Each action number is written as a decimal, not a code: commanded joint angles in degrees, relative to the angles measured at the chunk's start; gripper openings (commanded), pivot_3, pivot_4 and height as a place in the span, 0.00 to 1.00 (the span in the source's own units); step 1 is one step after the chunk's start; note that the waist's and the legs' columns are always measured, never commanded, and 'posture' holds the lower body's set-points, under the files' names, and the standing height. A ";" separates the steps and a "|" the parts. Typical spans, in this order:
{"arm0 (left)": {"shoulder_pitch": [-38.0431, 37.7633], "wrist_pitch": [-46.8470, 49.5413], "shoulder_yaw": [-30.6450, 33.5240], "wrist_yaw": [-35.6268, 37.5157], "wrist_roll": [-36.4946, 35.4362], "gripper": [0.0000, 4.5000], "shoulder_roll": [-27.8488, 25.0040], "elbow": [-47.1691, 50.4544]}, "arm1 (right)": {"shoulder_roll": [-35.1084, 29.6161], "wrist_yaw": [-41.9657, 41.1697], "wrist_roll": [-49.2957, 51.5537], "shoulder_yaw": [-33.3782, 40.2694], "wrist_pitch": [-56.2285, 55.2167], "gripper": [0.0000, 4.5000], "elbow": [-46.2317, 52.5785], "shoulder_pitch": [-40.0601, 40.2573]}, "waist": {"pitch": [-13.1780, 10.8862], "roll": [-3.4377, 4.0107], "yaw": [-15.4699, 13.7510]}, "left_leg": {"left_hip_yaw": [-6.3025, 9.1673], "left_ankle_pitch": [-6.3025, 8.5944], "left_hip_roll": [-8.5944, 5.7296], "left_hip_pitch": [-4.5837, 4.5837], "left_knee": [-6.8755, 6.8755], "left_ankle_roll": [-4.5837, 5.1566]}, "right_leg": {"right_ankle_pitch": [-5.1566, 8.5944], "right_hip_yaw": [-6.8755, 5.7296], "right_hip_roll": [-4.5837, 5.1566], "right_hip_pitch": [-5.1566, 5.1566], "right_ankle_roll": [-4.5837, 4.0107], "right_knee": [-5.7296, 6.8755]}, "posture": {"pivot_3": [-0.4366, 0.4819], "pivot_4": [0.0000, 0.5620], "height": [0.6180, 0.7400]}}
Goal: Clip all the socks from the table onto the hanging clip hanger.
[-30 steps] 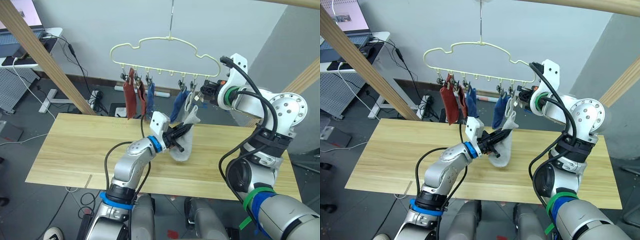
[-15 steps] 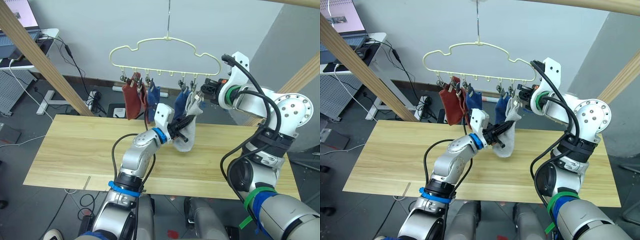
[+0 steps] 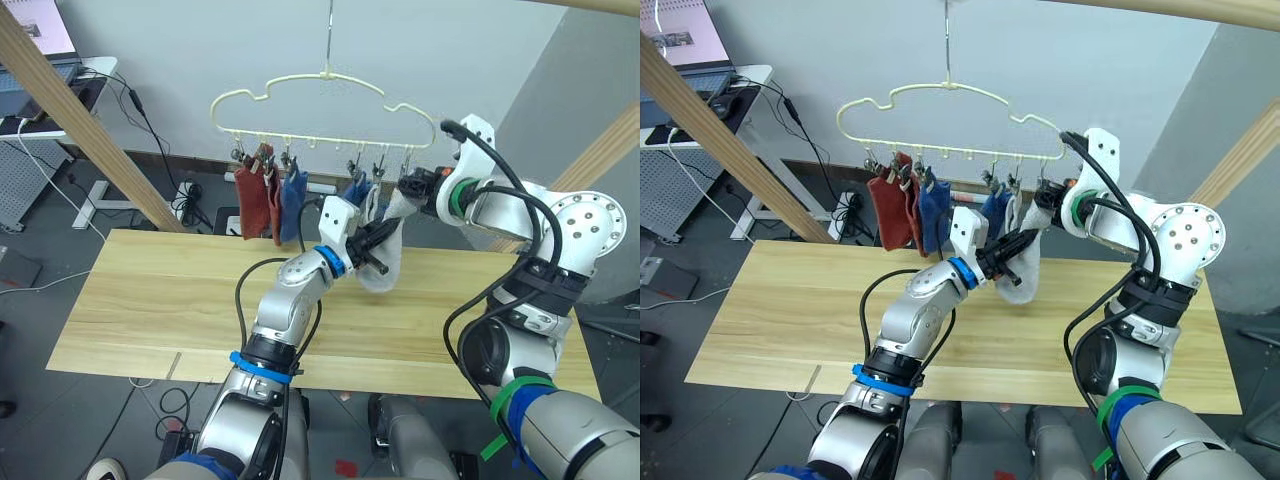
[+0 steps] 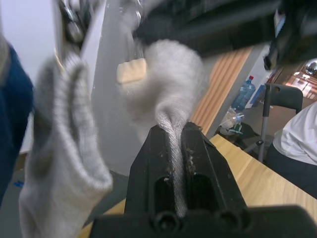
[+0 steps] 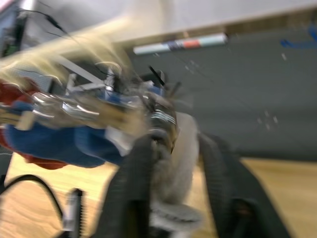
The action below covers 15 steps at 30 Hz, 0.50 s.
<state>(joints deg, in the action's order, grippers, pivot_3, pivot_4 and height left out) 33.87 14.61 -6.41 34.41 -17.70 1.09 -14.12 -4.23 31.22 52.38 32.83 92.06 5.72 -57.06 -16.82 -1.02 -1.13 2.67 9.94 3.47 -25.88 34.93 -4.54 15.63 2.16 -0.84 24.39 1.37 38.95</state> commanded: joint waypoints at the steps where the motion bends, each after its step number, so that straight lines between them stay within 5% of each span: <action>1: 0.14 -0.14 -0.45 0.77 -0.20 0.00 0.00 2.10 | -2.58 -0.53 3.43 1.16 0.44 0.61 1.26 -0.82 | 0.00 0.00 0.24 | 0.00 0.00 0.01 -0.01 -0.01 0.00 | 0.00 0.00 0.00 0.02 0.00 0.01 | 0.56 0.49 1.00; 6: 1.91 0.14 -0.61 1.02 0.31 0.00 -0.14 -0.48 | -6.05 -3.74 12.69 6.25 0.44 1.00 2.09 -1.73 | 0.00 0.00 0.37 | 0.00 0.00 0.01 -0.01 -0.03 0.00 | 0.00 -0.01 -0.02 0.03 -0.01 0.00 | 0.53 0.48 1.00; 13: 4.28 -0.97 -0.23 2.28 0.34 0.00 0.18 -4.22 | -15.21 -10.15 27.89 4.54 -1.27 1.00 10.59 7.08 | 0.00 0.00 1.06 | -0.04 0.01 0.00 -0.04 -0.02 0.02 | 0.00 0.03 -0.02 0.01 0.00 -0.04 | 0.50 0.47 1.00; 15: 4.46 -0.02 0.29 3.14 -0.46 0.13 0.03 -4.66 | -19.55 -13.98 22.94 0.53 -4.34 1.00 16.62 13.15 | 0.00 0.00 1.24 | -0.07 0.01 0.00 -0.04 -0.02 0.02 | 0.01 0.06 -0.02 0.02 0.01 -0.05 | 0.49 0.47 1.00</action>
<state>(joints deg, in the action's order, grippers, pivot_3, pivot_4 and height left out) 37.52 14.64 -6.40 36.37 -17.29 0.93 -19.18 -21.63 20.28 77.11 35.07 90.43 16.68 -46.07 -16.82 -1.02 0.11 2.59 9.95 3.47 -25.91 34.90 -4.53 15.64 2.23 -0.86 24.41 1.39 38.90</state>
